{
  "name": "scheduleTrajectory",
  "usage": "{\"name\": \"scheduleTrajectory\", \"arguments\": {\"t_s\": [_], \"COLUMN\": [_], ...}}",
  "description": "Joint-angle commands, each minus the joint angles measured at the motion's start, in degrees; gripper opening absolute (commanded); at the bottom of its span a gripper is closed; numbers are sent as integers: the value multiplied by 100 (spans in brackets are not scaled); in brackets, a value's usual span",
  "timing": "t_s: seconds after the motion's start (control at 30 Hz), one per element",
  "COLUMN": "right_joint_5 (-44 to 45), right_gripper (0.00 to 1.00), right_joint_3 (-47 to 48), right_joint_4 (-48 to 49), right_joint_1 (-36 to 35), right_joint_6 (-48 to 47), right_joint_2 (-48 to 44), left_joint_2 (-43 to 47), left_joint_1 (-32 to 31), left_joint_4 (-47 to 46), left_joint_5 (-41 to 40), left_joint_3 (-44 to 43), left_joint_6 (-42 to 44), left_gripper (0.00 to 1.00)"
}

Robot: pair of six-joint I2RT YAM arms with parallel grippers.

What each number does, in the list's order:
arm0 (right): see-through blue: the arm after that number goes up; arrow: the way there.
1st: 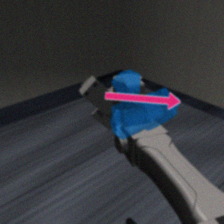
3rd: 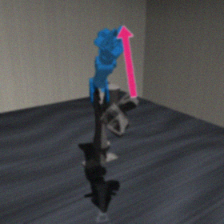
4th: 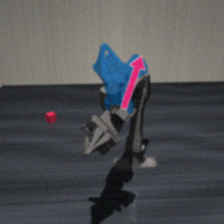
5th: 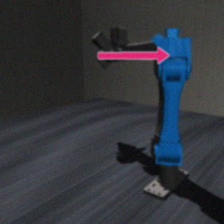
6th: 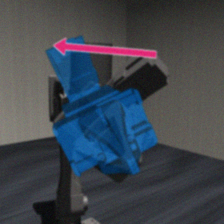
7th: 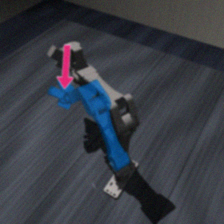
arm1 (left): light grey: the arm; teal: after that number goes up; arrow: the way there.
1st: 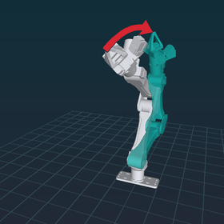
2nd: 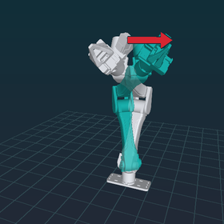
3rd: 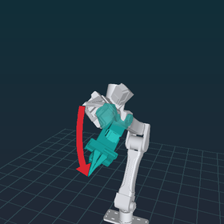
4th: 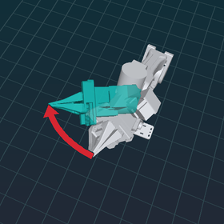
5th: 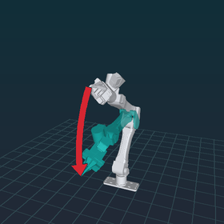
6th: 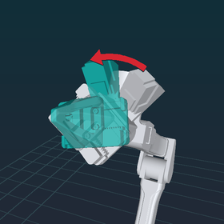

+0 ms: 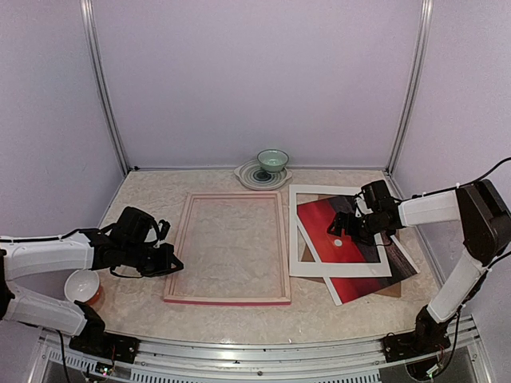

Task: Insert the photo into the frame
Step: Place the glass panel in the frame body.

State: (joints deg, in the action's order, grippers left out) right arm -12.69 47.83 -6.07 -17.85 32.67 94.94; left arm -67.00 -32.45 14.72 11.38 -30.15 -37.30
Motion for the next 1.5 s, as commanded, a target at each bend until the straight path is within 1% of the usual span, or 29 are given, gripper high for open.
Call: {"name": "scheduleTrajectory", "arguments": {"t_s": [0.0,1.47], "right_joint_5": [-65,-51], "right_gripper": [99,99], "right_joint_3": [-149,-26], "right_joint_4": [-220,-316], "right_joint_1": [-87,-105], "right_joint_6": [58,21], "right_joint_2": [179,184], "left_joint_2": [126,125], "left_joint_1": [-25,-16], "left_joint_4": [-50,58], "left_joint_5": [-85,-206], "left_joint_3": [40,9], "left_joint_6": [-41,-92], "left_gripper": [0,0]}}
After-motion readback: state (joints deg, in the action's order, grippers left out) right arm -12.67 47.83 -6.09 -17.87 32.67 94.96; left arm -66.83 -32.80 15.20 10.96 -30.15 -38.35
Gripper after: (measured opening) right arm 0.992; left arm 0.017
